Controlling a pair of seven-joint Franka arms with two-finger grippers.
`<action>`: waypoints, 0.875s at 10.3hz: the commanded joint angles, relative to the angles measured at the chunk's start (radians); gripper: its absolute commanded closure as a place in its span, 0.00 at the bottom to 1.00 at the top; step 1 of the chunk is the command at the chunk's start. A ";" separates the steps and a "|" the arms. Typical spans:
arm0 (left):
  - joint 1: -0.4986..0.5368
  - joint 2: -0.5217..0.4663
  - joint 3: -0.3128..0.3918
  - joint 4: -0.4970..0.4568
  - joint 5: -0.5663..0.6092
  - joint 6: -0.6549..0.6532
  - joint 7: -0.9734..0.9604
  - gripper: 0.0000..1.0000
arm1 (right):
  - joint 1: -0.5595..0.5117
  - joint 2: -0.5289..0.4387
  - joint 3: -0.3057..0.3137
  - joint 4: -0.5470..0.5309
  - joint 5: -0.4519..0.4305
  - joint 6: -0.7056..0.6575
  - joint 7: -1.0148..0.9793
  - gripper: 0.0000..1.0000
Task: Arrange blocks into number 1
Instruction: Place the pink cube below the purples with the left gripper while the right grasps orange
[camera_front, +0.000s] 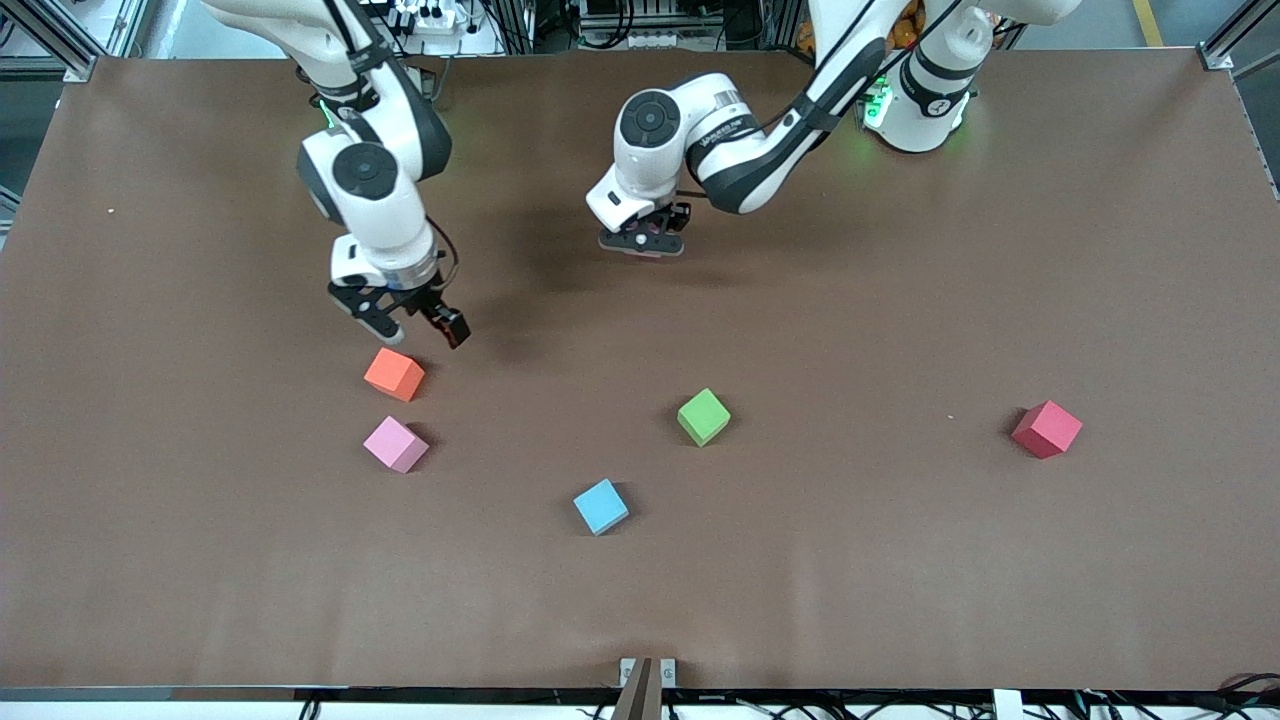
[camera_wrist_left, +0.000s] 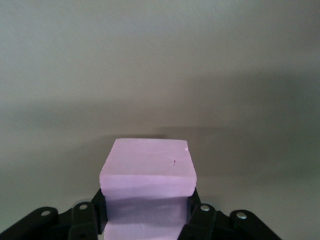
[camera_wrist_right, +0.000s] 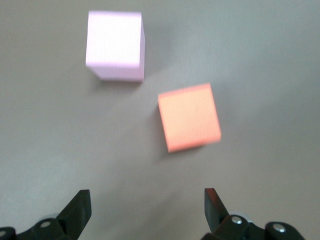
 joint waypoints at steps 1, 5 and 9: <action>-0.026 0.020 0.004 0.008 -0.017 0.000 -0.005 1.00 | -0.051 0.113 -0.049 0.066 -0.015 0.092 -0.119 0.00; -0.040 0.060 0.004 0.006 -0.017 0.034 -0.092 1.00 | -0.045 0.187 -0.098 0.114 -0.016 0.079 -0.291 0.00; -0.040 0.058 0.002 -0.017 -0.017 0.034 -0.125 0.01 | -0.028 0.159 -0.098 0.040 -0.016 0.077 -0.364 0.00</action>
